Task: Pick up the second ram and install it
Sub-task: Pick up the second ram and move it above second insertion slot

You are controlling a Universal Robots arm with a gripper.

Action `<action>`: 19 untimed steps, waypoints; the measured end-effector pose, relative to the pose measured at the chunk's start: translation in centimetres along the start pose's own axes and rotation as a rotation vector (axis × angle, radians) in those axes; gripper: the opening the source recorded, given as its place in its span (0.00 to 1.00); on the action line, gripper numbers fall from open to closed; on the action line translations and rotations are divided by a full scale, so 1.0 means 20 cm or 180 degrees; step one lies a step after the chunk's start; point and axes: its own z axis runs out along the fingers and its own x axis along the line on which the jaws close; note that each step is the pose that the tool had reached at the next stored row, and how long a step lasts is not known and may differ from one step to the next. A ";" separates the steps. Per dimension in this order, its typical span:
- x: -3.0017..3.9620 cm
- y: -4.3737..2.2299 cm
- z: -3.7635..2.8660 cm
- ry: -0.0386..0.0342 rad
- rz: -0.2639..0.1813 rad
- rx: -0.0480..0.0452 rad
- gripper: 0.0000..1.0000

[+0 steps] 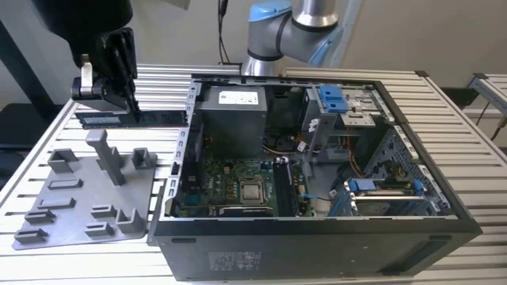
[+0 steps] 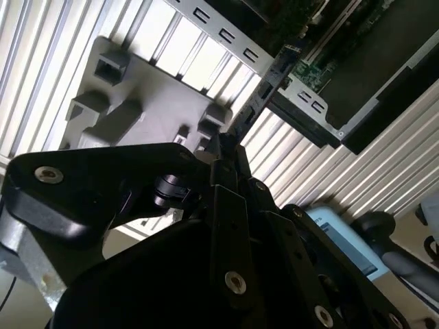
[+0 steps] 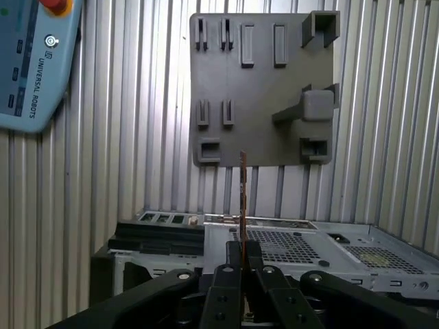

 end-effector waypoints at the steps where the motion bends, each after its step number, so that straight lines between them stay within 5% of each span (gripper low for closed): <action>1: 0.001 -0.008 0.000 0.0000 0.0000 0.0000 0.14; 19: 0.007 -0.146 0.002 0.0000 0.0000 0.0000 0.14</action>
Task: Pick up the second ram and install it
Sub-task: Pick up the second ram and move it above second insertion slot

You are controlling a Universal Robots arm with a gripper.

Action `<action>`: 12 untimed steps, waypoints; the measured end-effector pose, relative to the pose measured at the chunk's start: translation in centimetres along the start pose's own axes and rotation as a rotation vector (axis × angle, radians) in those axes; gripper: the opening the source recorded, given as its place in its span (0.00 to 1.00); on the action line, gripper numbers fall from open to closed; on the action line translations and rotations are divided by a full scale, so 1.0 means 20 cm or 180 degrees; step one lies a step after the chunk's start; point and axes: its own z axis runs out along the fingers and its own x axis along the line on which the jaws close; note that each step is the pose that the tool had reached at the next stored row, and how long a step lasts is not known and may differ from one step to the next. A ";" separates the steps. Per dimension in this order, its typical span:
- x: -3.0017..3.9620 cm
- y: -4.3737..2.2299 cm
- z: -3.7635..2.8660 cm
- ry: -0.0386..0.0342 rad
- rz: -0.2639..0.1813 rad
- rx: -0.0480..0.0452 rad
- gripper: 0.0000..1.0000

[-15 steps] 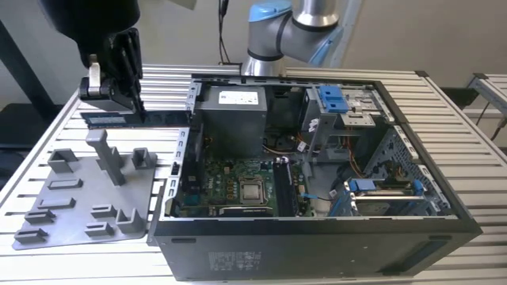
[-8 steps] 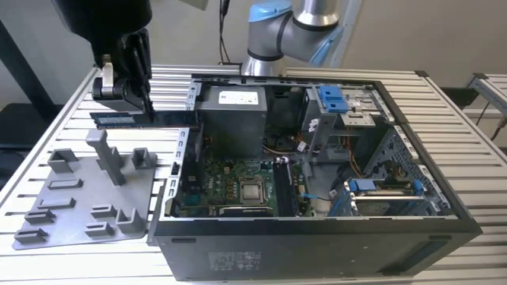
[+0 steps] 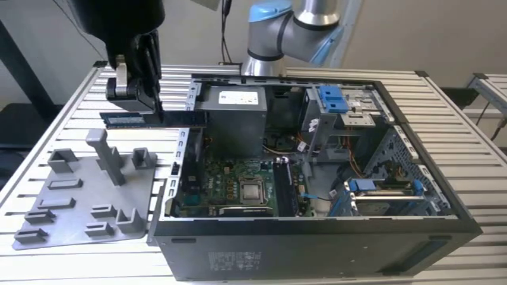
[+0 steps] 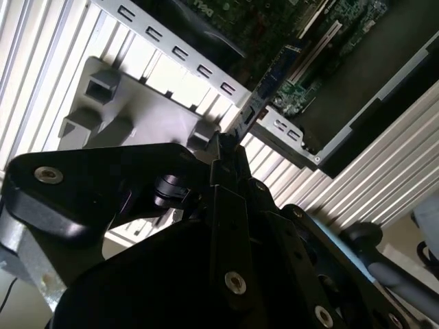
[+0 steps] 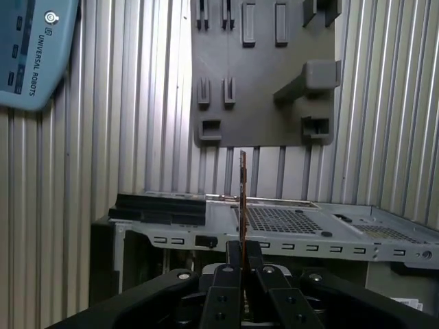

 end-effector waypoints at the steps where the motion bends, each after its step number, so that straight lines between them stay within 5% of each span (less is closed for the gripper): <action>1: 0.000 -0.007 0.000 0.0000 0.0000 0.0000 0.14; 12: 0.004 -0.079 0.001 0.0000 0.0000 0.0000 0.14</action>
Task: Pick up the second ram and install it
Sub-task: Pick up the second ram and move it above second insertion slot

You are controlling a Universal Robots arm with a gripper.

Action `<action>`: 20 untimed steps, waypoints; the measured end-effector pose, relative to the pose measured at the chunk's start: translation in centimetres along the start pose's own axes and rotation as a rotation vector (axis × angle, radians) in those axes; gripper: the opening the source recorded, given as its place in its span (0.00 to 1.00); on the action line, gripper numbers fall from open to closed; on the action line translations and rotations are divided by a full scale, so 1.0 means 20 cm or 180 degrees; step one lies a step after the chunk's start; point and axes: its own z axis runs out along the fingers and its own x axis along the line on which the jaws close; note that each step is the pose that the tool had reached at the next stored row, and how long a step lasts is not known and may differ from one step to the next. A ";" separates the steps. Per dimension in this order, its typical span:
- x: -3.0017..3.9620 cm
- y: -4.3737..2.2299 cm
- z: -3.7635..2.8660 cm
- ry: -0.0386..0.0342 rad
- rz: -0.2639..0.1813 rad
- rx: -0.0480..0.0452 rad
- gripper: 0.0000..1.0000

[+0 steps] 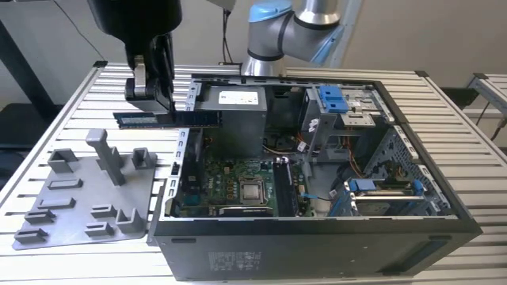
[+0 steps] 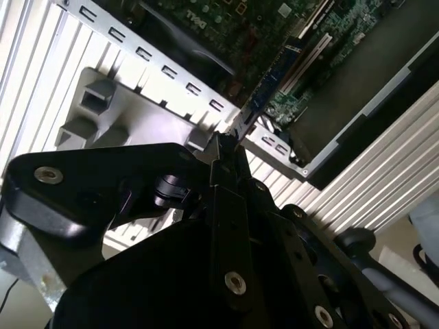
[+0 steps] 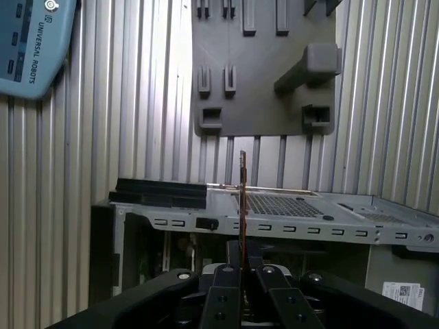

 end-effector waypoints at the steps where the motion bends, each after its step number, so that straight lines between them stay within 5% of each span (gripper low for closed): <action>1: 0.000 -0.006 0.000 0.0000 0.0000 0.0000 0.14; 20: 0.006 -0.130 0.002 0.0000 0.0000 0.0000 0.14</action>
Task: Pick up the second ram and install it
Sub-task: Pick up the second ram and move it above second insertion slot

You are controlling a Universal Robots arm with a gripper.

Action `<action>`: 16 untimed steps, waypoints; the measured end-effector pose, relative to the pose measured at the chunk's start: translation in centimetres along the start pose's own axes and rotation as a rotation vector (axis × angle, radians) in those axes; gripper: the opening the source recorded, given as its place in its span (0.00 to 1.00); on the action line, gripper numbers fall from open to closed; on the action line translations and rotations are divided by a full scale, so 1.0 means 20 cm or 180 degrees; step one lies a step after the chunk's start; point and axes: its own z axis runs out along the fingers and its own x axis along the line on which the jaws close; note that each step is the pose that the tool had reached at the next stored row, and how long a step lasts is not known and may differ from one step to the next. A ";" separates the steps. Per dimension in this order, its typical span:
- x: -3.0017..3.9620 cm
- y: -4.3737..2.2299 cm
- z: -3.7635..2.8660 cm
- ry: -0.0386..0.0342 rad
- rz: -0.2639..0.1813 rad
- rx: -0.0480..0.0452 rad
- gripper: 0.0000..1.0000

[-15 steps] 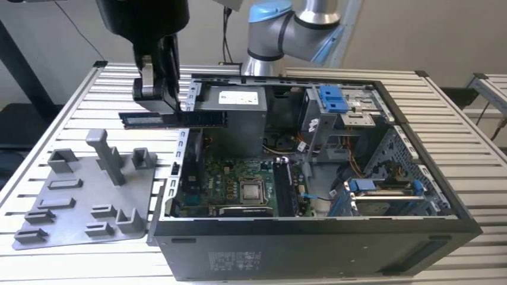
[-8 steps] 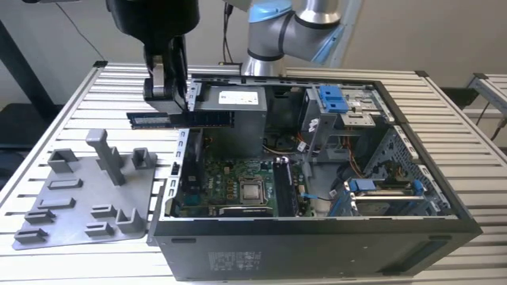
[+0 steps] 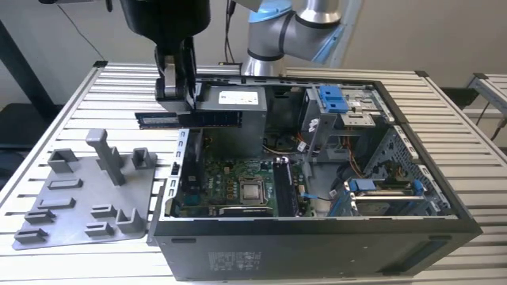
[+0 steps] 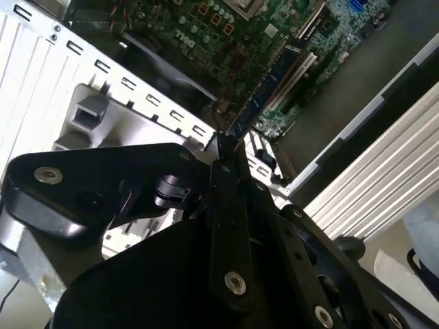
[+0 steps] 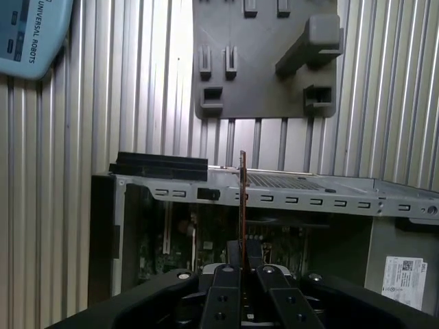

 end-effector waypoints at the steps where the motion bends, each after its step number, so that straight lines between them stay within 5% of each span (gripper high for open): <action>1: 0.000 -0.008 0.000 0.0000 0.0000 0.0000 0.14; 16: 0.008 -0.167 0.002 0.0000 0.0000 0.0000 0.14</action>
